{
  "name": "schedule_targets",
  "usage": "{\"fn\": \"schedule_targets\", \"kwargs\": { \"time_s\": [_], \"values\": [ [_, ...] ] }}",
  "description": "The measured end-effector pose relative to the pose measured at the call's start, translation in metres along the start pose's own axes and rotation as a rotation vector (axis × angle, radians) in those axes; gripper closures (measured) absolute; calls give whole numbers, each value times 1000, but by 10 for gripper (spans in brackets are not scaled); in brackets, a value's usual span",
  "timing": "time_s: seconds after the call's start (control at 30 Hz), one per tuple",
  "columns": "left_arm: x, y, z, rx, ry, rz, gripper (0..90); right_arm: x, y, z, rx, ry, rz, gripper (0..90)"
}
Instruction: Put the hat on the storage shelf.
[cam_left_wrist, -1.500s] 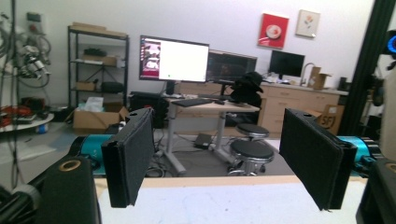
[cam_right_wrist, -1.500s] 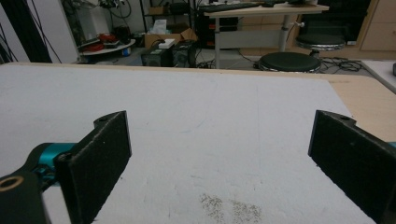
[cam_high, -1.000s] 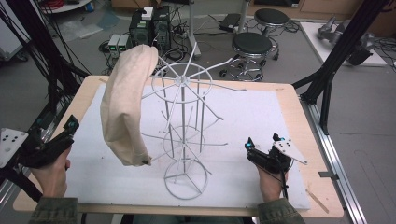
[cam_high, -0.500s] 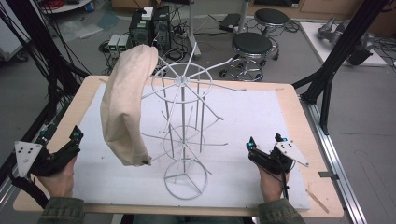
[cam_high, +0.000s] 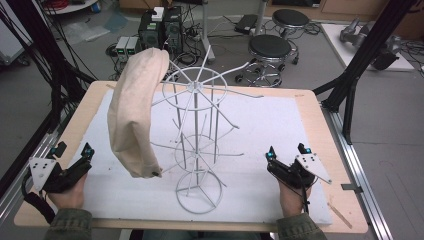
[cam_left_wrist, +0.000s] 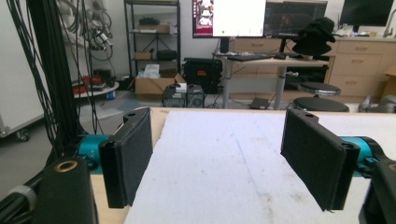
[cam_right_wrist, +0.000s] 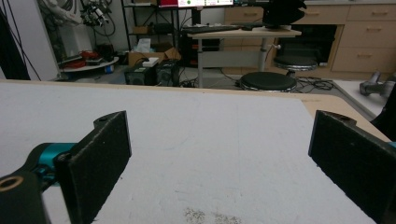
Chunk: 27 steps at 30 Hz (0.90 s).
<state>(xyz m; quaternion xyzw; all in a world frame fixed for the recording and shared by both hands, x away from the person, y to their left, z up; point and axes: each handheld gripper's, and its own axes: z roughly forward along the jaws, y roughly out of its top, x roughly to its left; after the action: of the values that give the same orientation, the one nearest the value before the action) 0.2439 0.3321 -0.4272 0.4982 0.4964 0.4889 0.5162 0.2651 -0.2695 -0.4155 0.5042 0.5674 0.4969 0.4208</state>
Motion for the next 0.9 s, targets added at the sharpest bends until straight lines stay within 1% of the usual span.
{"fn": "schedule_targets", "kwargs": {
  "time_s": [0.07,0.23,0.37,0.7,0.77,0.9],
  "values": [
    [0,0,-1,-4,3,3,253,0,0,1,3,6,0,48],
    [-4,-3,1,6,-13,15,252,-1,-1,1,8,9,2,48],
    [-4,-4,3,8,-21,16,252,-1,-1,1,10,8,4,48],
    [-1,-4,3,10,-9,-4,253,-1,-1,0,20,6,21,49],
    [0,-5,4,6,-7,-10,253,-2,-1,0,18,4,14,49],
    [1,-5,4,7,-7,-22,253,-2,-1,-1,21,3,18,49]
  ]
}}
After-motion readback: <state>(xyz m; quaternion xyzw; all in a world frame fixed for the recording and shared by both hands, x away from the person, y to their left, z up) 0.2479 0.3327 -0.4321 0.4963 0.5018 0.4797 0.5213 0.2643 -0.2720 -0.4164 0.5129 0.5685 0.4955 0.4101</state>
